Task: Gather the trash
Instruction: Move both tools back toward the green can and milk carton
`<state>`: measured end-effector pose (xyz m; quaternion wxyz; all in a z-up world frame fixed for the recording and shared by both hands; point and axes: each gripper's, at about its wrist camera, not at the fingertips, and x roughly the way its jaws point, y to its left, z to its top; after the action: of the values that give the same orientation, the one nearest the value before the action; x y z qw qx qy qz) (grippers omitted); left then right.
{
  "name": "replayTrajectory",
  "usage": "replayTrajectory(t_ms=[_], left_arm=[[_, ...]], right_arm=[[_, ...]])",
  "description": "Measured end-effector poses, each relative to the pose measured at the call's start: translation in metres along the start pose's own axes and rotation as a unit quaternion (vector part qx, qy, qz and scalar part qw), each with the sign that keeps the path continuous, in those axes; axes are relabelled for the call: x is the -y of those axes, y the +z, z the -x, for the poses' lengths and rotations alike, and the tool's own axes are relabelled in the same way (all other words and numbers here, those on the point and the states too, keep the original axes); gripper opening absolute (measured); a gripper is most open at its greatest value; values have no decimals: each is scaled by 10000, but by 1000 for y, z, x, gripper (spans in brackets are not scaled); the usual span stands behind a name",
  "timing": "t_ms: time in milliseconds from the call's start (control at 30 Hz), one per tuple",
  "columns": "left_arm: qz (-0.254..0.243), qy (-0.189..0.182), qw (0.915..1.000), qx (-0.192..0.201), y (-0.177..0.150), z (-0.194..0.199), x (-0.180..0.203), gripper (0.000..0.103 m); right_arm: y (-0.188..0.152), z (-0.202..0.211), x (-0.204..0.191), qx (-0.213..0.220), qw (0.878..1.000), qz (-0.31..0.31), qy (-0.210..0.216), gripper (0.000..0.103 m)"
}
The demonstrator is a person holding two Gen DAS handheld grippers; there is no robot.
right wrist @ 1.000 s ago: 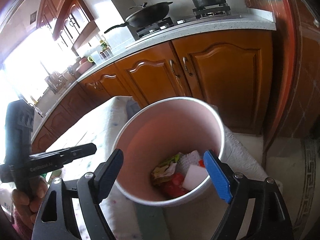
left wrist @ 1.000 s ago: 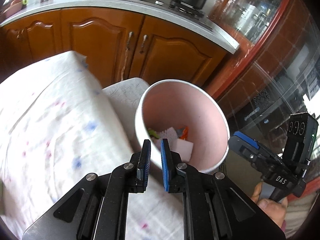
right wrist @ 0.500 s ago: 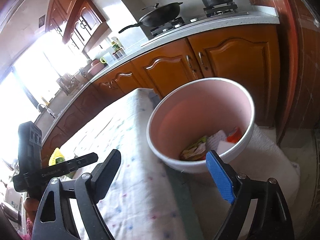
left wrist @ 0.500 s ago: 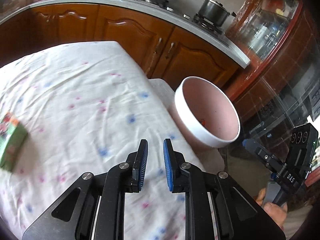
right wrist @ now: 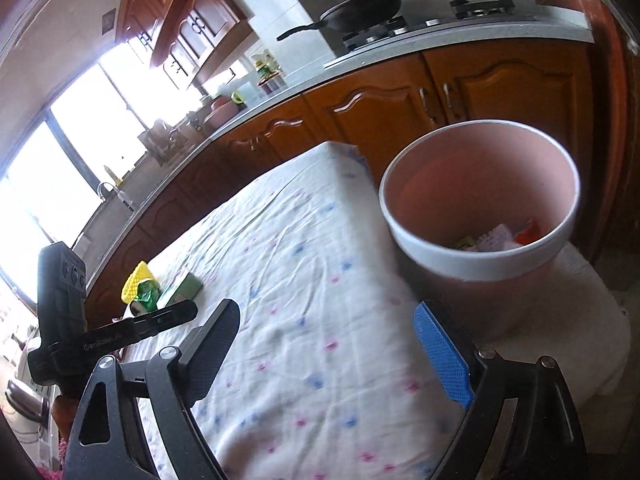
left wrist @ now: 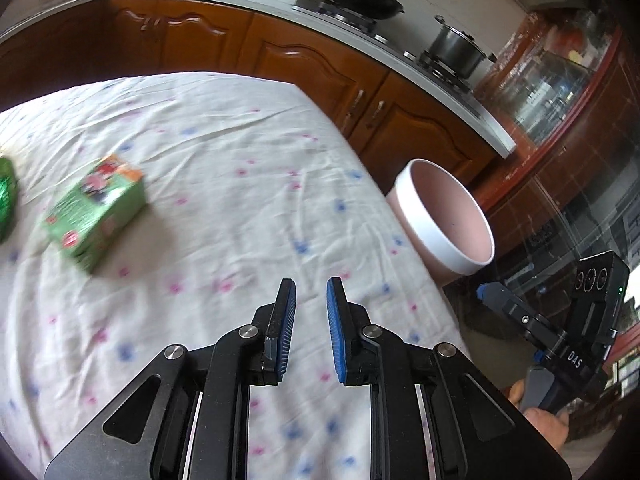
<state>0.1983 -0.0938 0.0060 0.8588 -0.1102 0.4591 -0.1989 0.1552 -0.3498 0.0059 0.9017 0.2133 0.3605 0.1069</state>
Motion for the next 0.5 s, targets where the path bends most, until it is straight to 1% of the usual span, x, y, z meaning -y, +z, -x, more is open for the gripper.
replayTrajectory(t_ms=[300,500], left_arm=[[465,246,9985,173,-15,32,-55,15],[831,422,9950,373,-21,53,-89,15]], right_arm=[[-12,-20,-33,-221,9992,250,235,90],[-18,-34,-59,-376,9975,449,386,90]])
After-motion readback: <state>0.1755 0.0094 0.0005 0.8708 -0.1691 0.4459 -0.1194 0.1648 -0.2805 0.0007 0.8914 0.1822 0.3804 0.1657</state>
